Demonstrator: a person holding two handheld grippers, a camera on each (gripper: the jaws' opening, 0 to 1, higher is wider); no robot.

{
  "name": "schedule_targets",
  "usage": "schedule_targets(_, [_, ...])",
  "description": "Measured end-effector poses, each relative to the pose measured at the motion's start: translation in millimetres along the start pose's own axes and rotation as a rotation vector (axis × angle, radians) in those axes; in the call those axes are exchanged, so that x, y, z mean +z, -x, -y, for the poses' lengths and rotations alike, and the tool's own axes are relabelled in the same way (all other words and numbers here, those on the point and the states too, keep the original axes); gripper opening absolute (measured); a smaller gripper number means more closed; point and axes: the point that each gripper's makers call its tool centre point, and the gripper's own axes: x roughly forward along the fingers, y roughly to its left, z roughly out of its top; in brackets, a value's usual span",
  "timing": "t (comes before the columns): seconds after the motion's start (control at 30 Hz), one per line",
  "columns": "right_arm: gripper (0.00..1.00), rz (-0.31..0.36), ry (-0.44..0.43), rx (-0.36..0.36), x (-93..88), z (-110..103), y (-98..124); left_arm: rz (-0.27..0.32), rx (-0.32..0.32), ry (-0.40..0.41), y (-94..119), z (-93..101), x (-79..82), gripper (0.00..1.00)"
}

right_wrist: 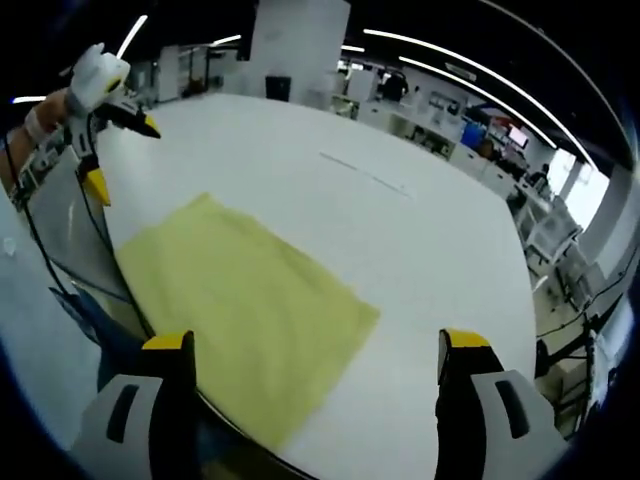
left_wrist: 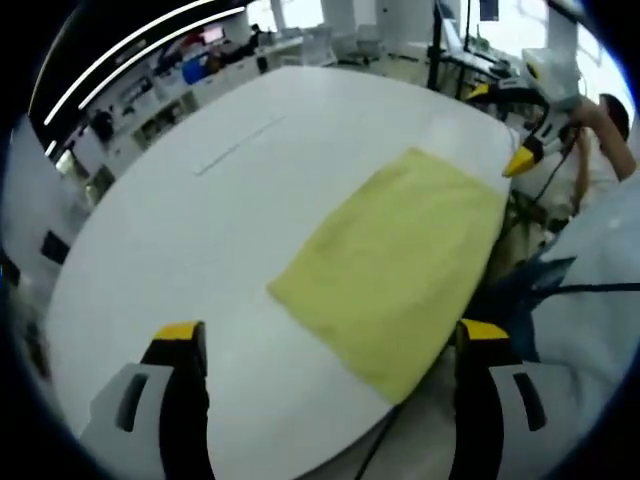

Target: Fold the garment on the visible template until the final outline fits inside the template.

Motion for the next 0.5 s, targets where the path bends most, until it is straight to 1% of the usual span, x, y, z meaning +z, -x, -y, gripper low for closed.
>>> schedule_targets(0.2, [1.00, -0.001, 0.005, 0.007, 0.6, 1.0, -2.5, -0.021, 0.008, 0.023, -2.4, -1.6, -6.6, 1.00])
schedule_targets(0.37, [1.00, -0.019, 0.032, 0.004, -2.3, 2.9, -3.9, -0.006, 0.000, 0.027, -1.0, 1.3, -3.3, 1.00])
schedule_targets(0.5, [1.00, -0.007, 0.020, 0.009, -0.3, 3.3, -4.1, -0.011, 0.017, 0.024, 0.4, -1.0, -2.0, 1.00])
